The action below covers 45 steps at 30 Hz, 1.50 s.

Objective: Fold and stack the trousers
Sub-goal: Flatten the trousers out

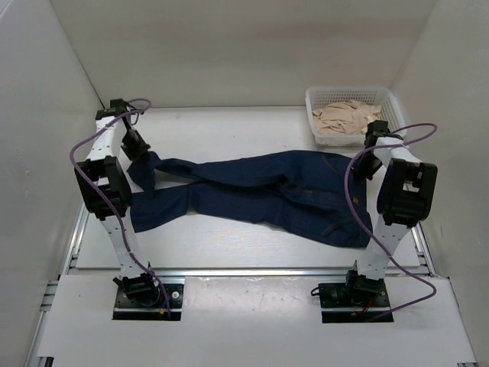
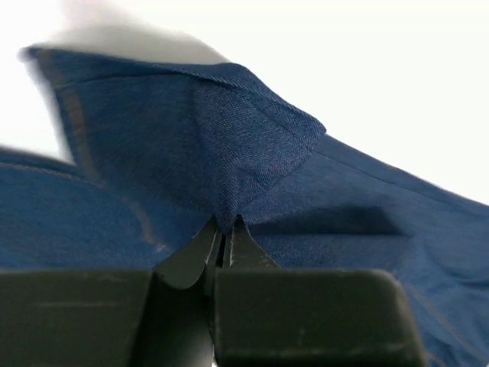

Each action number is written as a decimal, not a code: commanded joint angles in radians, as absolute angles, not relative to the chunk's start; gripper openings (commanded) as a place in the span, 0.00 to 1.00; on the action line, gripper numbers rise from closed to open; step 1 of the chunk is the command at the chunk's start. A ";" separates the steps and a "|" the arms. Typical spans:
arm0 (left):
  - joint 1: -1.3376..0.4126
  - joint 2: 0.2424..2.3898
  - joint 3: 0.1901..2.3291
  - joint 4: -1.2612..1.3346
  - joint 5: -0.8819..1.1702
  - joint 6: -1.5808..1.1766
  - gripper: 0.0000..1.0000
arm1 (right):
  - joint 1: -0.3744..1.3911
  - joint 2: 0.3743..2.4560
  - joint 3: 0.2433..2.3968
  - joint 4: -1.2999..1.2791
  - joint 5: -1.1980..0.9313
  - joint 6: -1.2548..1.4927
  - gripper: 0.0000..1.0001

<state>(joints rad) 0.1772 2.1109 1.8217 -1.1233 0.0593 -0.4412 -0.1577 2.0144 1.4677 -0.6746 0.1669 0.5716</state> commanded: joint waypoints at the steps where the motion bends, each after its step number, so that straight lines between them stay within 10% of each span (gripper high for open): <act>1: 0.192 2.083 1.989 -1.176 0.023 -0.419 0.10 | -0.175 1.825 1.422 -0.664 0.245 0.595 0.00; 14: 0.192 2.029 2.209 -1.068 0.017 -0.359 0.10 | -0.207 1.422 1.217 -0.634 0.492 0.669 0.00; 18: 0.218 2.212 2.304 -1.185 -0.031 -0.345 0.85 | -0.207 1.476 1.216 -0.577 0.310 0.559 0.00; 20: 0.218 2.298 2.372 -1.252 0.006 -0.345 0.92 | -0.207 1.587 1.267 -0.561 0.087 0.480 0.16; 23: 0.209 2.228 2.242 -1.180 0.006 -0.354 0.92 | -0.207 1.759 1.397 -0.659 -0.013 0.411 0.74; 28: 0.175 2.070 2.073 -1.149 0.015 -0.354 0.83 | -0.198 1.882 1.460 -0.698 -0.026 0.411 0.90; 36: 0.074 1.743 1.548 -1.062 0.106 -0.356 0.75 | -0.186 2.019 1.488 -0.674 -0.017 0.402 0.78; 41: 0.064 1.618 1.352 -1.011 0.117 -0.377 0.75 | -0.186 2.056 1.497 -0.663 -0.009 0.416 0.06; 45: 0.026 1.609 1.315 -1.011 0.106 -0.368 0.76 | -0.186 1.988 1.456 -0.663 0.165 0.503 0.00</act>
<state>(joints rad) 0.0532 1.6417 1.3296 -1.0569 0.0933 -0.3668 -0.1894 2.0335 1.4635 -0.6777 0.0292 0.4500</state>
